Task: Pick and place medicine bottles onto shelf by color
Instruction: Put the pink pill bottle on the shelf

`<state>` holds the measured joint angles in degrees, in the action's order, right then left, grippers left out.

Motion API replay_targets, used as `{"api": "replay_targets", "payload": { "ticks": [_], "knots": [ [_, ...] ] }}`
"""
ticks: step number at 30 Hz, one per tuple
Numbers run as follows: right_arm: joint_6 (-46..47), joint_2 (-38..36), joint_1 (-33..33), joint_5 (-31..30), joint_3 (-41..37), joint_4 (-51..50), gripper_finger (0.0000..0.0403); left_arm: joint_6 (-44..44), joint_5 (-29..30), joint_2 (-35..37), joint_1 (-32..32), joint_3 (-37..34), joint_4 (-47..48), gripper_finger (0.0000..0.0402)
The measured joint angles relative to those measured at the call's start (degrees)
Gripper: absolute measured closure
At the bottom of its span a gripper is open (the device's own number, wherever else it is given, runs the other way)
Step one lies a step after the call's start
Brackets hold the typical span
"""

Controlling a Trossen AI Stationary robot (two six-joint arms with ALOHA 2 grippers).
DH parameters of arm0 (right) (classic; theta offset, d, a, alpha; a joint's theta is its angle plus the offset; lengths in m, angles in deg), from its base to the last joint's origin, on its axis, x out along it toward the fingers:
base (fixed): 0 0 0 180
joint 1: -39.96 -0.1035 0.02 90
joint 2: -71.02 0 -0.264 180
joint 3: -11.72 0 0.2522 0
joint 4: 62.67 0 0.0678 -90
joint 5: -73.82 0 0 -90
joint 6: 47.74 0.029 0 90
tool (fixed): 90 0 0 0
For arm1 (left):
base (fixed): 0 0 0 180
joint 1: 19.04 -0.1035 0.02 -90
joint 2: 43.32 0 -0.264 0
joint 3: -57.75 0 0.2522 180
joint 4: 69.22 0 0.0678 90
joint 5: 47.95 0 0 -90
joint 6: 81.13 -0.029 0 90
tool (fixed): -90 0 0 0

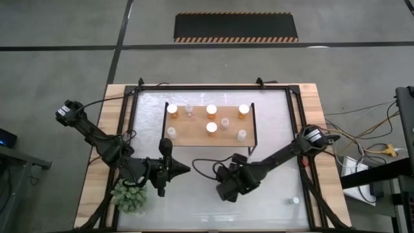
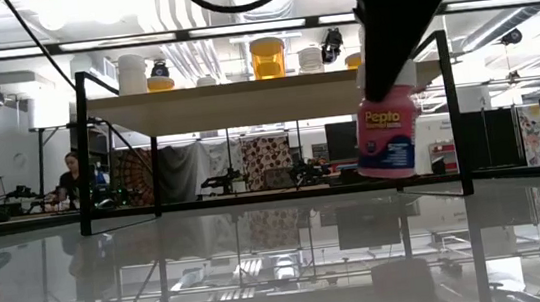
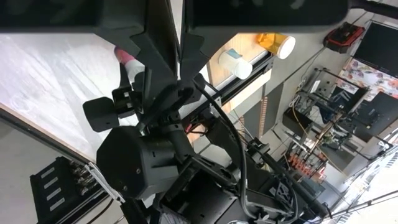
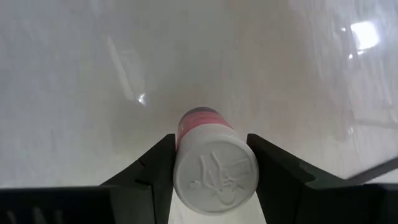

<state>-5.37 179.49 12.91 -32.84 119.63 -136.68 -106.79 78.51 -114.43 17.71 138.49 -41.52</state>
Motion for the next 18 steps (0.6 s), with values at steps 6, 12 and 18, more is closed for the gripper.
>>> {"api": "replay_targets", "payload": {
  "ticks": [6,12,18],
  "knots": [
    [-1.7,0.1,0.4,0.1,-0.9,1.3,0.0238,0.0,0.0,0.0,0.0,0.0,-0.1,0.04],
    [-2.6,0.1,0.7,0.1,-1.1,2.5,0.0237,1.3,0.0,0.0,0.0,0.0,-0.3,0.04],
    [-2.6,0.1,0.9,1.6,-2.0,2.4,0.0236,1.3,0.0,0.0,0.0,0.0,-0.2,0.04]
  ]
}}
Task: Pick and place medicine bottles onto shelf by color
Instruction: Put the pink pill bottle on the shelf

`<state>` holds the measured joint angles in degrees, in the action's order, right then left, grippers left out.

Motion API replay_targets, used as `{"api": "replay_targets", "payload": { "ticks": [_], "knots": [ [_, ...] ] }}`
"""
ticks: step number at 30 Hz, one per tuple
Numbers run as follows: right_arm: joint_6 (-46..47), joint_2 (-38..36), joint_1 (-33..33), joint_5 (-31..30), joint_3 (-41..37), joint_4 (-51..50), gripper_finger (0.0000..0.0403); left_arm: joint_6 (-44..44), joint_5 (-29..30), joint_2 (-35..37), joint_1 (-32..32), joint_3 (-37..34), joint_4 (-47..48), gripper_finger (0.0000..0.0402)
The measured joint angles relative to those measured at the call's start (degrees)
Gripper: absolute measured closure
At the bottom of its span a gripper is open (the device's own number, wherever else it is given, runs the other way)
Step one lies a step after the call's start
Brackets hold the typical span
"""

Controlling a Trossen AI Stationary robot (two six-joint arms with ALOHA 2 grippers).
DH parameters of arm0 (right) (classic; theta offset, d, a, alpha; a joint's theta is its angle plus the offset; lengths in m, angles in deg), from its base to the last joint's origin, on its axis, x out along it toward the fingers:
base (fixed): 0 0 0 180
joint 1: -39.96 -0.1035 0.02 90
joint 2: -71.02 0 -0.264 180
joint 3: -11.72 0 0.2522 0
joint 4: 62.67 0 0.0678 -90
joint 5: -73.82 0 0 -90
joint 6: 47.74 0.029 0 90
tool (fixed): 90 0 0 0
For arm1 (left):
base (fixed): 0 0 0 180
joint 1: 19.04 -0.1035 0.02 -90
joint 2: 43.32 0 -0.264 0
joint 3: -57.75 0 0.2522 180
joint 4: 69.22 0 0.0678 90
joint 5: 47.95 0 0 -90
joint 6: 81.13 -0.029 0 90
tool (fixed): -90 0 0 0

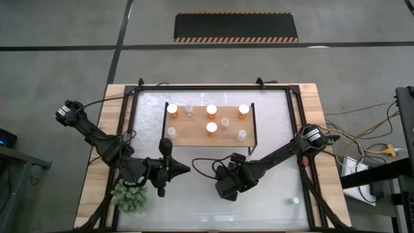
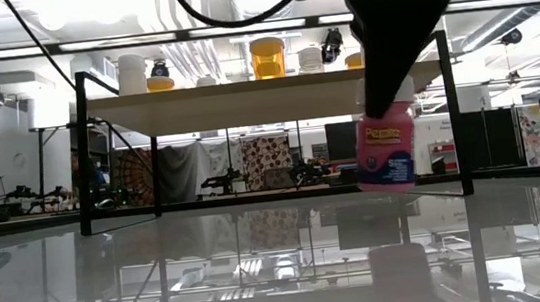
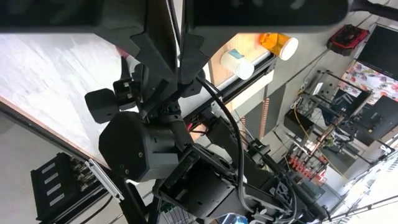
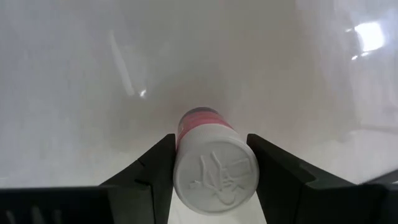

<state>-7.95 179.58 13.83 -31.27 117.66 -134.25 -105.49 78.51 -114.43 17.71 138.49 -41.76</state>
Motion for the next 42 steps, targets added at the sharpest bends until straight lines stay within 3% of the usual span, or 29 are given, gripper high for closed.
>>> {"api": "replay_targets", "payload": {
  "ticks": [7,25,31,36,42],
  "knots": [
    [0.0,0.3,-0.1,3.0,-0.4,0.3,0.0231,0.0,0.0,0.0,0.0,0.0,0.1,0.04],
    [-3.4,-0.9,-0.3,2.7,-0.5,0.9,0.0167,0.1,0.0,0.0,0.0,0.0,-0.3,0.04],
    [-7.3,-2.8,-2.6,-3.8,-0.5,-2.0,0.0165,0.2,-0.1,0.0,0.1,0.0,-3.3,0.04],
    [-11.2,-5.1,-5.9,-14.9,-1.1,-6.0,0.0176,0.2,-0.2,0.0,0.1,-0.1,-5.5,0.04],
    [-12.0,-11.3,-10.7,-22.0,-7.4,-5.6,0.0188,0.2,-0.7,0.0,0.1,-0.3,-9.3,0.04]
  ]
}}
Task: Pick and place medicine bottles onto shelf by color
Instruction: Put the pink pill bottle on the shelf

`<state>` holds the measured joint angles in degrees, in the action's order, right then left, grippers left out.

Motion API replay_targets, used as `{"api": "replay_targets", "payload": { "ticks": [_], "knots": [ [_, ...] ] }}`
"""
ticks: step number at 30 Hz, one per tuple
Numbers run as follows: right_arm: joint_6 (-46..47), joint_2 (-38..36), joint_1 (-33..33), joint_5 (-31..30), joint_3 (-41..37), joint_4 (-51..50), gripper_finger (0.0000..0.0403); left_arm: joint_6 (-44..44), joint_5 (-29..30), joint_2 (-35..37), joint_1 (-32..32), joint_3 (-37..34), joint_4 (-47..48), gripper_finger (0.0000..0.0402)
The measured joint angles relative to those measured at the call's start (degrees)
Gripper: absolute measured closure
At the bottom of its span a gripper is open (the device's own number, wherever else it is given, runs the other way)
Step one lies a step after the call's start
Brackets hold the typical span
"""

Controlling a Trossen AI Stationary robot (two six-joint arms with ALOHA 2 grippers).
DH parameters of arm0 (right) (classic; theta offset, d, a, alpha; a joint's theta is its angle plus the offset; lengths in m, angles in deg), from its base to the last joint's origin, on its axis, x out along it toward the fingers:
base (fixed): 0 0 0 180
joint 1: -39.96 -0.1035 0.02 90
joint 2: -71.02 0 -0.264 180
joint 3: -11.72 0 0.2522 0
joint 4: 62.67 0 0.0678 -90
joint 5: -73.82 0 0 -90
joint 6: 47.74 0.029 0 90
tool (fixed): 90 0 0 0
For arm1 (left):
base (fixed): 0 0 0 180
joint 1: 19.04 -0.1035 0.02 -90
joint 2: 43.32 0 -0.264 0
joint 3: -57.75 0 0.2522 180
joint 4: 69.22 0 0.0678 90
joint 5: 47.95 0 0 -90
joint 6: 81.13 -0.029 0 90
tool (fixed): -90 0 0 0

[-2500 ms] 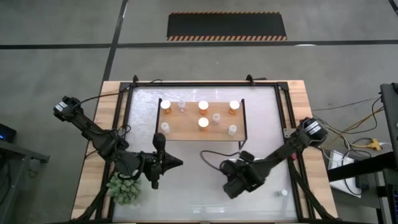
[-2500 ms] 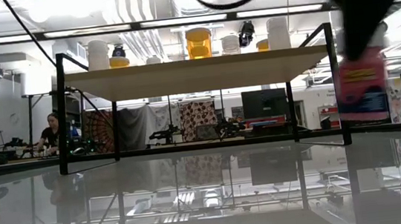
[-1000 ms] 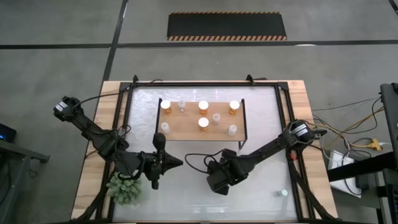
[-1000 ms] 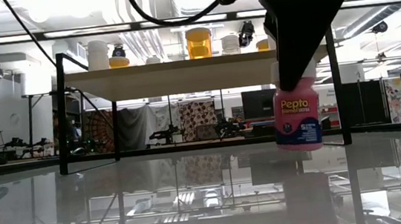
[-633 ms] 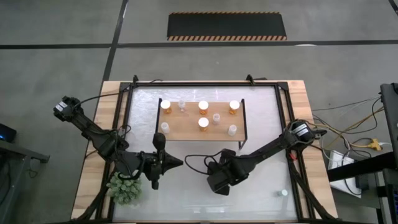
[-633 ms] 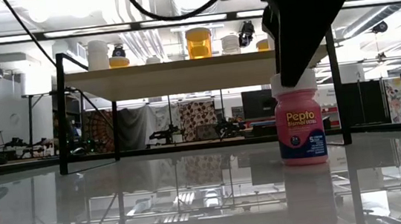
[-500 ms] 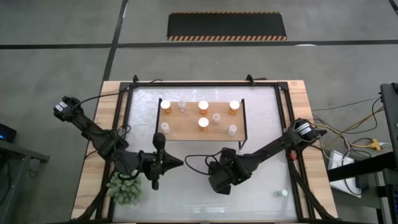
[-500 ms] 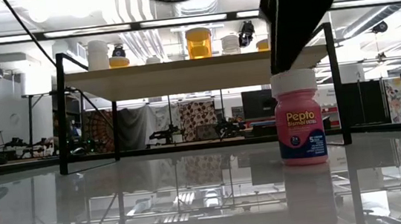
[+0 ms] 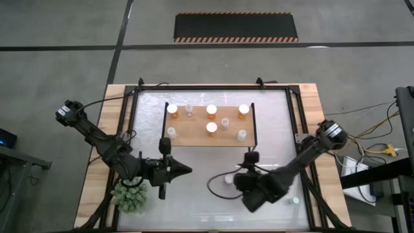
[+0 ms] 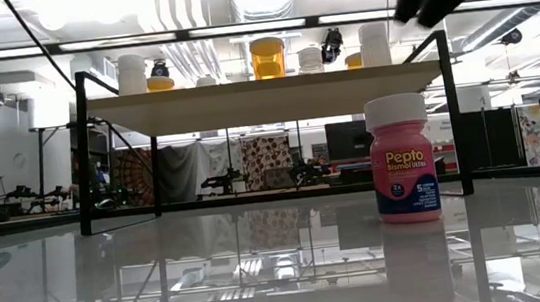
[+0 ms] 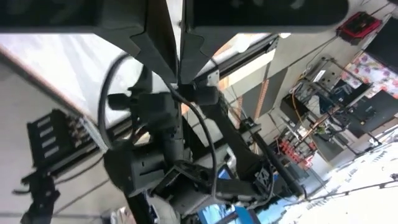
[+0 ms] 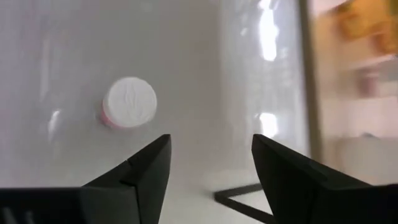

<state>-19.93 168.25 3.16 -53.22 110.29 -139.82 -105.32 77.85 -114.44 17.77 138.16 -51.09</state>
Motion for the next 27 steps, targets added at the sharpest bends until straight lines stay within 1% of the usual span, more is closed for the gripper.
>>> {"api": "replay_targets", "payload": {
  "ticks": [2,4,6,9,11,14,16,18,19,22,27],
  "knots": [
    [0.6,-3.0,-2.1,-3.9,-4.2,3.1,0.0191,-0.1,-0.8,-0.5,0.0,-0.1,-1.8,0.04],
    [0.1,-6.6,-3.6,-7.3,-9.3,9.5,0.0195,-0.2,-1.2,-1.6,0.0,-0.2,-3.8,0.04],
    [-2.7,-10.6,-4.7,-9.5,-15.0,18.4,0.0198,-0.7,-1.3,-3.1,-0.1,-0.2,-5.8,0.04],
    [-12.5,-16.6,-5.3,-10.6,-24.4,37.2,0.0202,-2.1,-1.3,-5.8,-0.1,-0.1,-9.3,0.04],
    [-21.8,-20.1,-5.3,-9.0,-30.9,51.3,0.0205,-2.8,-1.3,-7.8,-0.1,-0.1,-12.1,0.04],
    [-36.1,-24.5,-4.8,-2.9,-39.7,72.1,0.021,-3.2,-1.3,-10.8,-0.1,-0.1,-17.1,0.04],
    [-43.0,-26.8,-4.5,1.9,-45.0,83.6,0.0214,-3.2,-1.3,-12.8,-0.1,-0.1,-20.0,0.04],
    [-47.6,-28.8,-4.5,5.9,-49.7,92.5,0.0217,-3.3,-1.3,-14.7,-0.1,-0.1,-22.7,0.04],
    [-49.0,-29.6,-4.5,7.2,-51.7,95.8,0.0219,-3.3,-1.3,-15.7,-0.1,-0.1,-24.0,0.04],
    [-50.9,-32.1,-4.6,7.6,-57.3,102.5,0.0223,-3.3,-1.3,-17.8,-0.1,-0.1,-28.0,0.04],
    [-48.5,-34.8,-4.5,7.6,-64.6,106.7,0.0232,-3.2,-1.2,-20.2,-0.1,0.0,-33.0,0.04]
  ]
}}
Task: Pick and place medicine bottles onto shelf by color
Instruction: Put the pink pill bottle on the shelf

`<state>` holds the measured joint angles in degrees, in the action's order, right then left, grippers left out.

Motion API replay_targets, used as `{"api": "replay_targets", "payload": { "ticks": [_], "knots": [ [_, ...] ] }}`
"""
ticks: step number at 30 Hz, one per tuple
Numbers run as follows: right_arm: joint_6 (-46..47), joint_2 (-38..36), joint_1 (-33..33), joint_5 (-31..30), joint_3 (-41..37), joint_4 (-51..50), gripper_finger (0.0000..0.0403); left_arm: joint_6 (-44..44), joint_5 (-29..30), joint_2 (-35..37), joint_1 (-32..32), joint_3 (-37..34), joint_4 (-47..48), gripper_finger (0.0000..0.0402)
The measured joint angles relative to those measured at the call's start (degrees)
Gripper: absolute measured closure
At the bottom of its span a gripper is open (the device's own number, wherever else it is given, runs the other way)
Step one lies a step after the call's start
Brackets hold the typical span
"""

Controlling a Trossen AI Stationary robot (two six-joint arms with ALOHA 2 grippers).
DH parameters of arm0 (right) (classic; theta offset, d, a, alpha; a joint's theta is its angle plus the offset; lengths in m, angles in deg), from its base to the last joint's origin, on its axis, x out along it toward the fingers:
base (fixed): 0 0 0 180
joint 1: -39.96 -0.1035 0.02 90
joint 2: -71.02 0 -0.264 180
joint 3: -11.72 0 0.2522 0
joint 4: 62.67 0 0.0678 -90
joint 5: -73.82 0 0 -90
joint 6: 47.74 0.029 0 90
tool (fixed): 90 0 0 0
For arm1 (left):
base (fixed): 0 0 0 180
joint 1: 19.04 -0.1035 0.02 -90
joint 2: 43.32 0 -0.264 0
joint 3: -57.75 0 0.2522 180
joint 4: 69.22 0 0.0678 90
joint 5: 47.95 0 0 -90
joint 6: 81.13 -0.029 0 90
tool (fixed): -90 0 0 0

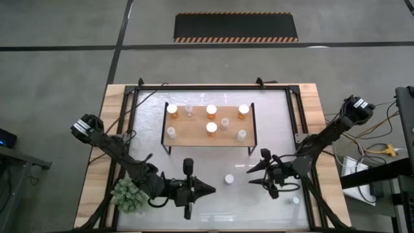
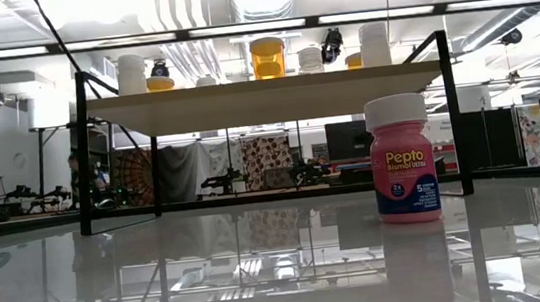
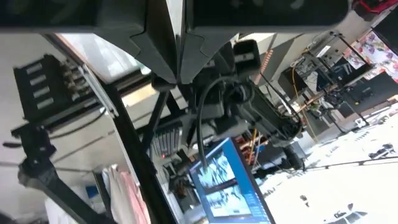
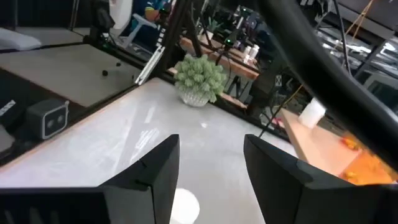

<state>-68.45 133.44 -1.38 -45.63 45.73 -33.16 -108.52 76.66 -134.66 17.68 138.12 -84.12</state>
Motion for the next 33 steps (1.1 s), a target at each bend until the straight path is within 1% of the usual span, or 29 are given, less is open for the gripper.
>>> {"api": "replay_targets", "payload": {
  "ticks": [3,7,9,13,15,18,23,28,33],
  "knots": [
    [0.1,-1.6,0.0,-0.1,-2.8,2.7,0.0238,0.5,0.0,-1.3,-0.2,0.7,-1.4,0.04],
    [0.1,-4.3,0.0,0.0,-4.3,3.8,0.0245,4.1,0.0,-4.1,-1.0,2.9,-1.4,0.04],
    [0.4,-5.4,-0.1,0.0,-4.7,3.8,0.0249,4.4,0.2,-5.8,-1.3,4.2,-1.1,0.04],
    [0.3,-6.9,-0.8,1.2,-5.2,3.7,0.0256,5.0,0.2,-9.0,-1.8,8.1,2.5,0.0399],
    [0.2,-7.3,-1.5,1.5,-5.2,3.7,0.026,7.8,0.2,-10.2,-2.0,10.5,6.0,0.0391],
    [-0.3,-7.6,-2.5,1.5,-5.0,3.7,0.0267,13.5,0.0,-11.7,-2.6,13.7,13.0,0.0365],
    [-0.4,-7.7,-3.6,1.4,-4.9,3.5,0.0277,20.6,0.2,-15.6,-3.5,18.4,22.6,0.0299],
    [1.0,-7.5,-3.5,1.4,-4.9,3.3,0.0284,21.2,0.5,-21.2,-4.7,22.3,25.3,0.0228],
    [3.2,-7.2,-3.9,1.4,-4.9,3.3,0.0287,22.4,3.1,-25.2,-6.5,24.4,25.1,0.0169]
  ]
}}
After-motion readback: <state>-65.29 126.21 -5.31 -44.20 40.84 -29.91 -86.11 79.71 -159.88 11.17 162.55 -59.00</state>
